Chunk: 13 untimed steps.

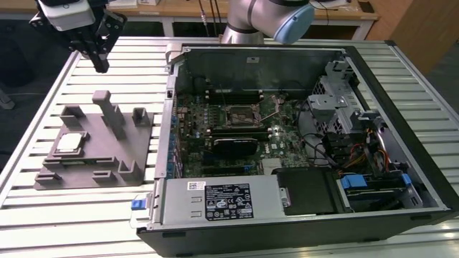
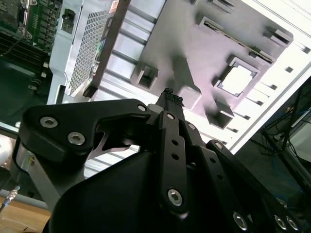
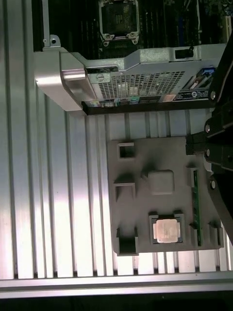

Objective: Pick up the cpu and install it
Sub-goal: 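Reach for the cpu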

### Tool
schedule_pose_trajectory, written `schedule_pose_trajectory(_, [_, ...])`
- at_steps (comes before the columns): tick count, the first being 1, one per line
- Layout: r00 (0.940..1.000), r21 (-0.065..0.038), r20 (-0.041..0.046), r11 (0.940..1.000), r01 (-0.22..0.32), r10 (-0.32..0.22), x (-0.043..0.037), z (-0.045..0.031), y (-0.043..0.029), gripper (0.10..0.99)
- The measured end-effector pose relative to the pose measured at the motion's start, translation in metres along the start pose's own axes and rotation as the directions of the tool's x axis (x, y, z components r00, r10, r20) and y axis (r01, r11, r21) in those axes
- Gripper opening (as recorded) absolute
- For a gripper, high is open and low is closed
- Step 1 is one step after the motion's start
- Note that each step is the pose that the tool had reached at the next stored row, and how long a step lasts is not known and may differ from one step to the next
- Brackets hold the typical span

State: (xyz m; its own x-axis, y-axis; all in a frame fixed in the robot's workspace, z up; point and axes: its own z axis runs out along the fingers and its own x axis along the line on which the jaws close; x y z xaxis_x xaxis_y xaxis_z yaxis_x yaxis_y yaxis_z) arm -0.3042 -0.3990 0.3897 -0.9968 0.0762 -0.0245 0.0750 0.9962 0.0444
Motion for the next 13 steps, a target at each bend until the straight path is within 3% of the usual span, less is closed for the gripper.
schedule_pose_trajectory(13, [1.0000,0.000,0.0001,1.0000,0.000,0.000,0.0174,0.0025,-0.0014,0.106])
